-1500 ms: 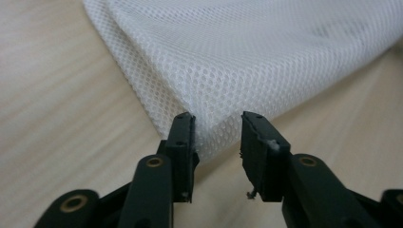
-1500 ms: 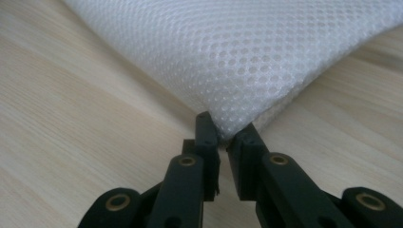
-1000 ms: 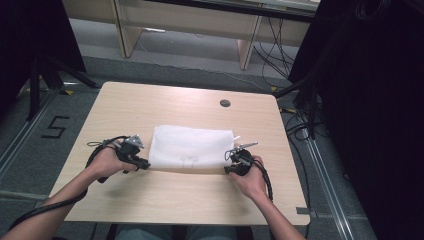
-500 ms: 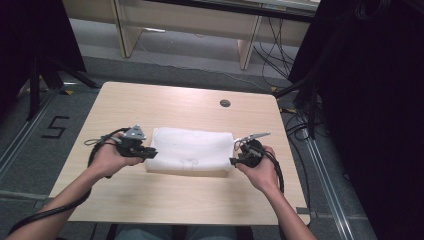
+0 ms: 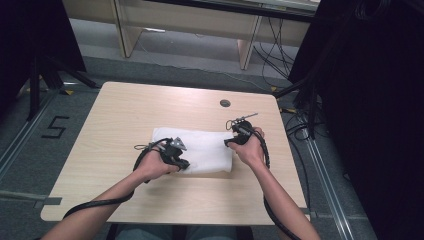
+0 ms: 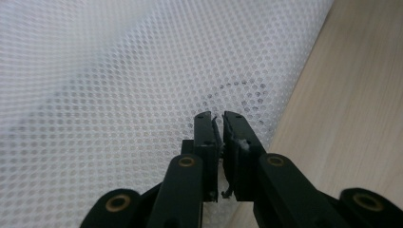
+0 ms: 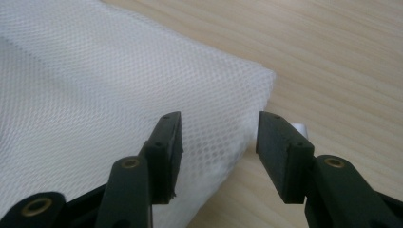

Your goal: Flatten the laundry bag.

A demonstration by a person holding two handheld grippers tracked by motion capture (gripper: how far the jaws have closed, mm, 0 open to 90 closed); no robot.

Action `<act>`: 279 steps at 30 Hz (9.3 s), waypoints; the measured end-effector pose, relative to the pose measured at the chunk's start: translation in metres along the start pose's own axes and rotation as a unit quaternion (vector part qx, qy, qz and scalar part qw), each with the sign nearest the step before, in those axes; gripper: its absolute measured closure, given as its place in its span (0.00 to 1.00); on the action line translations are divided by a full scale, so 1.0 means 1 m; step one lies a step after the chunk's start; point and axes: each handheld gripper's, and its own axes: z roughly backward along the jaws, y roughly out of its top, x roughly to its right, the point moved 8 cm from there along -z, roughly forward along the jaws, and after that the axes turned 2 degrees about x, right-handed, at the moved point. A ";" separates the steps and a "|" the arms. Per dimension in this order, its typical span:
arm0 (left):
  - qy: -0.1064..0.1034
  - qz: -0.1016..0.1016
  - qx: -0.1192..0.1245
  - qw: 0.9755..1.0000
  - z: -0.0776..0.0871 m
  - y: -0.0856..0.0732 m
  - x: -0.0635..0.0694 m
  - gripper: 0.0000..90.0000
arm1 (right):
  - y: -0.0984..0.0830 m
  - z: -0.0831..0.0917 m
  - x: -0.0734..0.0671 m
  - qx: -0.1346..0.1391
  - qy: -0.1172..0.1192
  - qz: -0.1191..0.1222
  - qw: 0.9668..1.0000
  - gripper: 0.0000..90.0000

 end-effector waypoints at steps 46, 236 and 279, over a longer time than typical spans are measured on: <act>-0.035 -0.062 -0.042 0.997 0.006 -0.018 0.035 0.99 | -0.001 0.004 -0.040 -0.090 0.081 0.156 0.980 1.00; 0.195 0.059 0.111 0.973 0.153 -0.095 -0.014 0.58 | -0.118 0.073 -0.150 -0.082 0.177 0.235 0.952 1.00; 0.064 0.023 -0.014 0.998 0.085 -0.109 0.025 0.87 | -0.132 0.049 -0.095 -0.135 0.127 0.121 0.975 1.00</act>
